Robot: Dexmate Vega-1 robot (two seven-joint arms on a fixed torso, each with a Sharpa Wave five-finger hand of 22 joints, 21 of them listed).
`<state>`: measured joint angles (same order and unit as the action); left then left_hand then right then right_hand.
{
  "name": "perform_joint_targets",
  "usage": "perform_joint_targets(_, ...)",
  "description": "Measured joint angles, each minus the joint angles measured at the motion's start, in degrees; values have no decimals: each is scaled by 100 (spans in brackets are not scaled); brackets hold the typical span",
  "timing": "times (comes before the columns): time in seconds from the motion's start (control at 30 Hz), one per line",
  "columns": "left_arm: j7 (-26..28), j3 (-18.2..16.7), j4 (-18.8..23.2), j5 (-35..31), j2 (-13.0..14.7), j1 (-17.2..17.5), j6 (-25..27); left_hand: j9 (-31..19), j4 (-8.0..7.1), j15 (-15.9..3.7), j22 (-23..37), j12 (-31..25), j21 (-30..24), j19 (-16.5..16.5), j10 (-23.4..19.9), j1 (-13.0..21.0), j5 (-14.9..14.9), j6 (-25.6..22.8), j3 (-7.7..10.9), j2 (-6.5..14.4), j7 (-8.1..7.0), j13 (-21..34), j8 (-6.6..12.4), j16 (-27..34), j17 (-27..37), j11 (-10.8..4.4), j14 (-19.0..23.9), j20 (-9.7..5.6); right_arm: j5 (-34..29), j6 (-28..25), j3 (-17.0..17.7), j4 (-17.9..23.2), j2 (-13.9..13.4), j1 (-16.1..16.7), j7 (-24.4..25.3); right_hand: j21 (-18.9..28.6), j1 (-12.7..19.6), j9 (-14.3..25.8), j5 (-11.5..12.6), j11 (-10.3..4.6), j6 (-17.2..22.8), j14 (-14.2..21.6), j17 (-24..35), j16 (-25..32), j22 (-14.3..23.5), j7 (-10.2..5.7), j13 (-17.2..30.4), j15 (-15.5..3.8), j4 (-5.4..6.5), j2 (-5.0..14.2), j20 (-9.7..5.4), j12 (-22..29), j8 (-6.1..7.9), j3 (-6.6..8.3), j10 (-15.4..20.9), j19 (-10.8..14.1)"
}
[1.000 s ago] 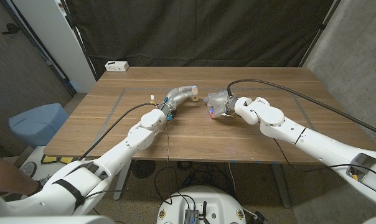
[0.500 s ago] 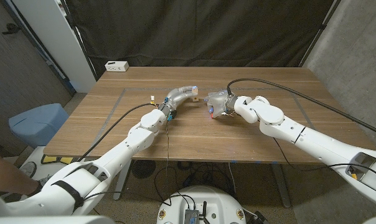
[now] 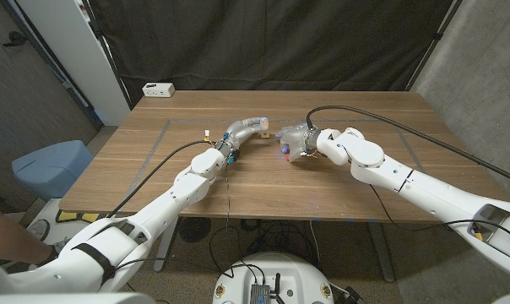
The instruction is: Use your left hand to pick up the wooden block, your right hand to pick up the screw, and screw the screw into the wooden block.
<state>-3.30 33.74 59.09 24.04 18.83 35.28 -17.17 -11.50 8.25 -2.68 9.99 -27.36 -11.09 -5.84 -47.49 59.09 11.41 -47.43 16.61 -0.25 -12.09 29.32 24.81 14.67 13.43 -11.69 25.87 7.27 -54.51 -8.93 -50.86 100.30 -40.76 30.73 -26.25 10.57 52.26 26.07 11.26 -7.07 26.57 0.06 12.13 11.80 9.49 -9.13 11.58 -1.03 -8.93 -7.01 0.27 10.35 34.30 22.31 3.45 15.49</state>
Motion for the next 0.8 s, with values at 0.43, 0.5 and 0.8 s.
perform_joint_targets(0.43,-55,13,-140,5,-55,-73,-51,0,1,0,0,21,0,0,1,0,4,0,0,0,0,0,0,-2,0,-1,0,0,1,-107,-35,14,22,-18,-194,-21,-93,-110,0,51,-173,-62,0,0,-1,31,0,61,24,-81,77,0,-107,23,-155,-77)
perform_joint_targets(0.5,-60,15,-155,5,-60,-83,-52,0,1,0,0,21,0,0,1,0,4,0,0,0,0,0,0,-2,0,-1,0,0,-14,-132,-43,14,35,-18,-209,-21,-132,-111,0,51,-164,-61,0,0,-1,40,0,61,24,-81,77,0,-107,23,-154,-77)
perform_joint_targets(0.8,-72,25,-194,6,-80,-101,-54,0,2,0,0,35,0,0,1,0,4,0,-2,0,0,0,0,-2,0,-2,0,0,-41,-222,-70,-12,82,-18,-222,-21,-191,-111,0,49,-13,-61,-1,0,-1,190,0,61,24,-98,76,26,-40,23,-152,-77)
